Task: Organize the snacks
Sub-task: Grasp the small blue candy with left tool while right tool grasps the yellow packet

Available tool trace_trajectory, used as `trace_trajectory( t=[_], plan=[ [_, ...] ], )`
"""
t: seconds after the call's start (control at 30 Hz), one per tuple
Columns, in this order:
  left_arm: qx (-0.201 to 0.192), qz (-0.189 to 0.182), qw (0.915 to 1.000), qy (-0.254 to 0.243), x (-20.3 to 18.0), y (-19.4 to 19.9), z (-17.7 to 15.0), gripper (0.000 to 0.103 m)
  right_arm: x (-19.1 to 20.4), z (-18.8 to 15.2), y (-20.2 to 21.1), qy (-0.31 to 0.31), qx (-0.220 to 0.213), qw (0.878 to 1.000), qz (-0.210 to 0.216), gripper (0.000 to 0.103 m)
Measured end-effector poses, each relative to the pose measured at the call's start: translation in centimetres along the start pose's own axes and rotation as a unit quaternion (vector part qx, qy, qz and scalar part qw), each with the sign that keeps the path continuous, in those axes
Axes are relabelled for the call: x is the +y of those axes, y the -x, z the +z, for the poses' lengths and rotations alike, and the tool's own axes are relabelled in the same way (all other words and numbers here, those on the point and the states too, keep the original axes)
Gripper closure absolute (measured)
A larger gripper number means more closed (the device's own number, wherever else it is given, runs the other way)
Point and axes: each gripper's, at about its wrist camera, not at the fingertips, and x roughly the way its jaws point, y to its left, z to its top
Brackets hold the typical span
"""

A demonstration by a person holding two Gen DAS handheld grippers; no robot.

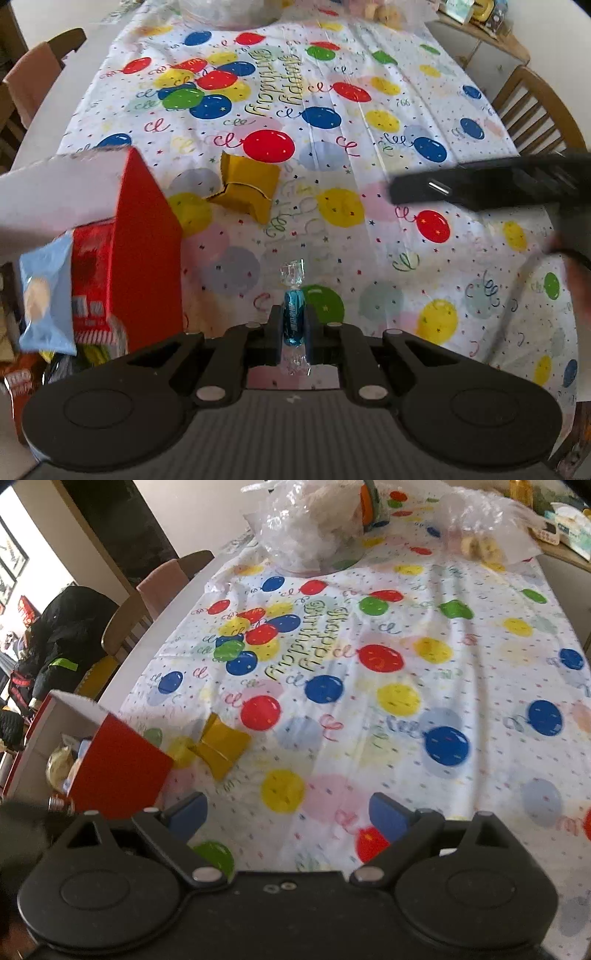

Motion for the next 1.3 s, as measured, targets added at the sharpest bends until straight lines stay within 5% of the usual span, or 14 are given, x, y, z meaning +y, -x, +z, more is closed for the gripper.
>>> trace_trajectory(
  t=[0.53, 0.97, 1.1, 1.3],
  plan=[
    [-0.029, -0.018, 0.9974, 0.064, 2.5, 2.9, -3.6, 0.092, 6.0, 4.9, -9.2, -0.018, 0.056, 0.998, -0.022, 0.015],
    [-0.042, -0.022, 0.9955, 0.083, 3.6, 3.6, -3.9, 0.092, 8.2, 5.3, -12.7, 0.005, 0.066, 0.997, -0.048, 0.031],
    [-0.042, -0.025, 0.9956, 0.080, 3.6, 3.6, -3.9, 0.092, 8.9, 5.2, -12.9, 0.024, 0.066, 0.996, -0.055, 0.046],
    [-0.041, -0.029, 0.9958, 0.076, 3.7, 3.4, -3.8, 0.092, 9.1, 4.6, -12.6, 0.042, 0.066, 0.996, -0.053, 0.053]
  ],
)
